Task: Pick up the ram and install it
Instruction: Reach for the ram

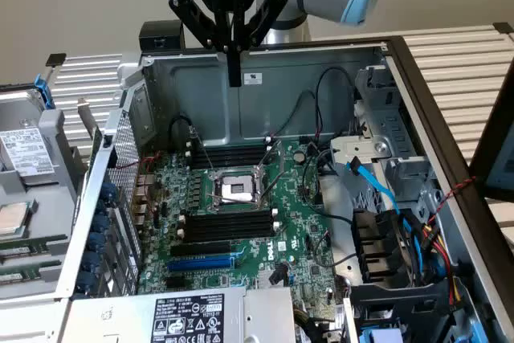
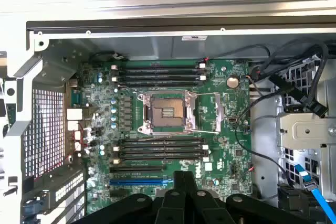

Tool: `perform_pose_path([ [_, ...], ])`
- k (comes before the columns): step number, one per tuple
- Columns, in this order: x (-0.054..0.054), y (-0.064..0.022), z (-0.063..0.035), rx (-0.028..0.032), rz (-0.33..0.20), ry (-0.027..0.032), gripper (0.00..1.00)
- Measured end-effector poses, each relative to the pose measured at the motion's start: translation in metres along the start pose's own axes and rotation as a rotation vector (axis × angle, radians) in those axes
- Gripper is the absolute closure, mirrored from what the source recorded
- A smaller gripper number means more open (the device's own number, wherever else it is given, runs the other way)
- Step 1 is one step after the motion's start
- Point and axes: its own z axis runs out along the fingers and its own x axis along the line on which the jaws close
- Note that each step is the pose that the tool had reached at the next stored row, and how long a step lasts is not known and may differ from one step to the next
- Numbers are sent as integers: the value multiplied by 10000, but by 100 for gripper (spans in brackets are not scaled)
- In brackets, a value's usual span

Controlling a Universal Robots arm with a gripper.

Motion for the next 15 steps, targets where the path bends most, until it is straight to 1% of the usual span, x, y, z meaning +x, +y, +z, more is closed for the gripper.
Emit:
perform_pose_path([
  [11, 8, -2, -1, 2, 1, 3, 89],
  [15, 169, -26, -4, -3, 1, 2, 89],
])
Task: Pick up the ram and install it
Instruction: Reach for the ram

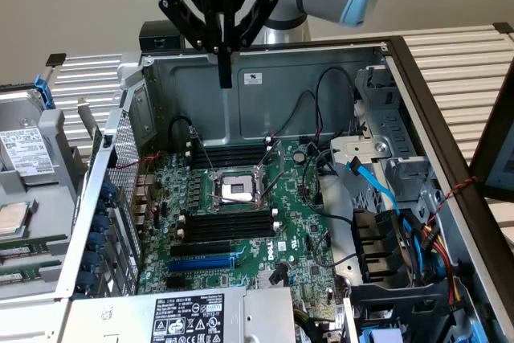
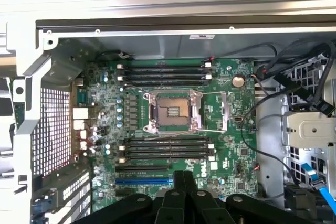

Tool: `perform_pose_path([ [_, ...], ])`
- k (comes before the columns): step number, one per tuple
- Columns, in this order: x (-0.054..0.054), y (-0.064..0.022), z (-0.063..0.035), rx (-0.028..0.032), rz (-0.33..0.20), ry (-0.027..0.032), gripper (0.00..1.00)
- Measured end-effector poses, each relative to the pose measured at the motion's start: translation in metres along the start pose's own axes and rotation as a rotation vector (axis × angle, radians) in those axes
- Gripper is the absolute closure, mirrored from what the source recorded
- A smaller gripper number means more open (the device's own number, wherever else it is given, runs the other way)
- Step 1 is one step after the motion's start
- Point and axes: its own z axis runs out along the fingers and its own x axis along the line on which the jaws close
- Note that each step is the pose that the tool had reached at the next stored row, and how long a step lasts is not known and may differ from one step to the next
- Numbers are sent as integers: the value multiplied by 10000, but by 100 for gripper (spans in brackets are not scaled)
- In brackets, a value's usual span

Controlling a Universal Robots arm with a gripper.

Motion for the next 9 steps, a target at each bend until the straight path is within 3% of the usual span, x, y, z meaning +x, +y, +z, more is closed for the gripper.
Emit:
perform_pose_path([
  [9, 405, -53, -10, -2, -1, 14, 89],
])
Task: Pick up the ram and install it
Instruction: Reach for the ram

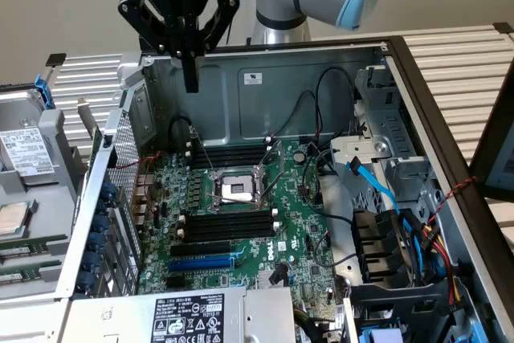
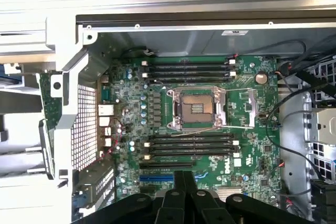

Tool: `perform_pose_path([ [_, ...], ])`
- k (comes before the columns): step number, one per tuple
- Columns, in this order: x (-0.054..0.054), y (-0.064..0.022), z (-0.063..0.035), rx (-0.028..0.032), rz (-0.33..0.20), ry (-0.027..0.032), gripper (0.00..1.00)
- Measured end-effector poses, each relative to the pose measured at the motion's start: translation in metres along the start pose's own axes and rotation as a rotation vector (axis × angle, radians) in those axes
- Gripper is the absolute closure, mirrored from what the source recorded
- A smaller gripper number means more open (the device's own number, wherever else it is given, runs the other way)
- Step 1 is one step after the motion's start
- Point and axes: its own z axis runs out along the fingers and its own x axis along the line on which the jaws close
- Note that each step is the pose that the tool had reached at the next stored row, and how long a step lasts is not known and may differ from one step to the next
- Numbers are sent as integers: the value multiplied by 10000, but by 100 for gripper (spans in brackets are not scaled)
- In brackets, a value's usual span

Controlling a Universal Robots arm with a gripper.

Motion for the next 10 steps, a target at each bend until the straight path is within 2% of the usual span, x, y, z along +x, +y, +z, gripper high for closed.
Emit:
perform_pose_path([
  [10, 453, -60, -6, 4, 1, 37, 89],
])
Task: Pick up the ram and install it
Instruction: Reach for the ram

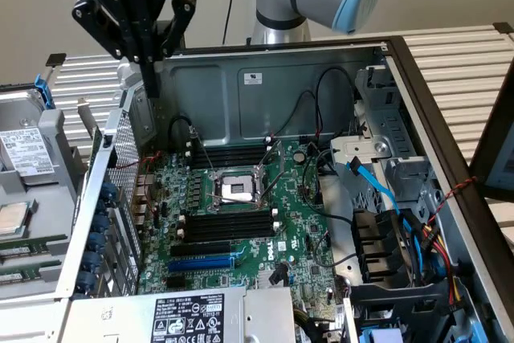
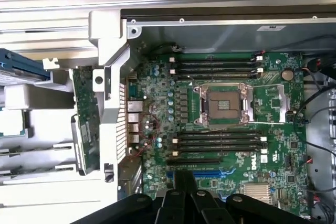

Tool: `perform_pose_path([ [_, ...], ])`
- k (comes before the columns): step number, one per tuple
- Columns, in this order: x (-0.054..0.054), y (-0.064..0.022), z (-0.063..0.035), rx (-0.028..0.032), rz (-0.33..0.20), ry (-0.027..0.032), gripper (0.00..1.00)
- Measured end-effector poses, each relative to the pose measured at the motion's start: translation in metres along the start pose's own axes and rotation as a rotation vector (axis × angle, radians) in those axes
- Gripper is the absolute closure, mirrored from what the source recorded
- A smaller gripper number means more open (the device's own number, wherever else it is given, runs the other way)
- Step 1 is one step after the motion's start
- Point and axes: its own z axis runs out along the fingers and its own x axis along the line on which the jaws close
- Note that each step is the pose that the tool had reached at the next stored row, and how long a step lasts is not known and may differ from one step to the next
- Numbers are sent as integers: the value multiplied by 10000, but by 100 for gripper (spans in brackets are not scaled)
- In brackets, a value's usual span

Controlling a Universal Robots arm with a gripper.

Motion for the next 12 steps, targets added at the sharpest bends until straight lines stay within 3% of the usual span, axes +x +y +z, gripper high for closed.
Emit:
perform_pose_path([
  [12, 545, -40, 13, 9, 7, 127, 89],
])
